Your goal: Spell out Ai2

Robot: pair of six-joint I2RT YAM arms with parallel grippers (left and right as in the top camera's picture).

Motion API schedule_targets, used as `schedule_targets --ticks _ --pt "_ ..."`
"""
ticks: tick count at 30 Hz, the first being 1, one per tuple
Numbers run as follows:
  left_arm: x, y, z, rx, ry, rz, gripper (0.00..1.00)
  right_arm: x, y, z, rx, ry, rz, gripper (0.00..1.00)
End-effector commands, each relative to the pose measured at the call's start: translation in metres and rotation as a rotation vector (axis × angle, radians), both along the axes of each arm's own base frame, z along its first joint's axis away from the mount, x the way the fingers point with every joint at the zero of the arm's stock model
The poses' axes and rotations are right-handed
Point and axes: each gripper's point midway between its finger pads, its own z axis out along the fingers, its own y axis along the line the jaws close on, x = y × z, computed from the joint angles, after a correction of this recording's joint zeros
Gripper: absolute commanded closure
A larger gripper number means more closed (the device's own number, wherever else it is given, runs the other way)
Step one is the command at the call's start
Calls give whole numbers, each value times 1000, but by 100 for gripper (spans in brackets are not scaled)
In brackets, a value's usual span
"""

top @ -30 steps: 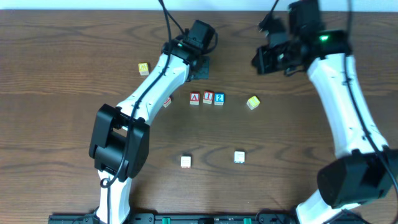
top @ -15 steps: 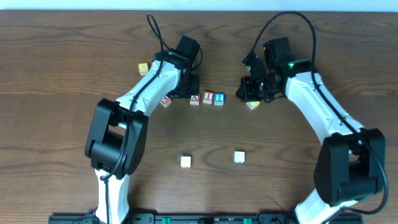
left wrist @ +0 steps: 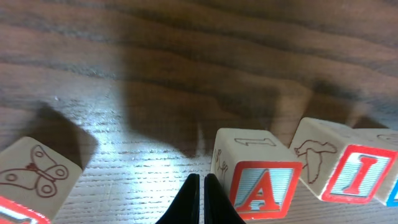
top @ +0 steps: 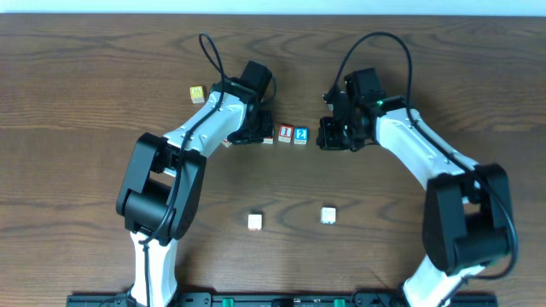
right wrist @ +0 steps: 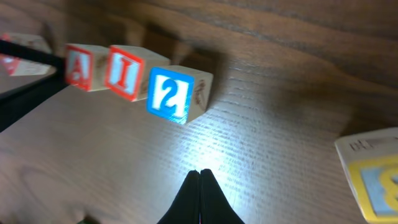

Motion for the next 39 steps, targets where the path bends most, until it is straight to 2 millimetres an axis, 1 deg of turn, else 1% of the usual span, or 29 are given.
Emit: schedule_targets --ticks 1,5,11,21,24,28,39 --pt "5 4 -2 -20 1 27 94 -3 4 -15 13 48 -19 99" --pt "12 3 0 -59 -13 37 94 2 5 -17 17 34 -21 98" --pt "17 1 1 -70 -31 36 94 11 7 -15 30 -7 -24 99" --pt "15 1 -4 -69 -19 39 95 16 14 -30 42 13 -53 99" --pt "12 2 -7 -70 -10 39 95 16 16 -30 43 8 -50 99" --pt "8 -3 -9 -100 7 47 94 20 18 -28 51 -5 -55 98" --pt "12 -11 -6 -148 -6 47 94 20 28 -26 59 -24 -37 99"
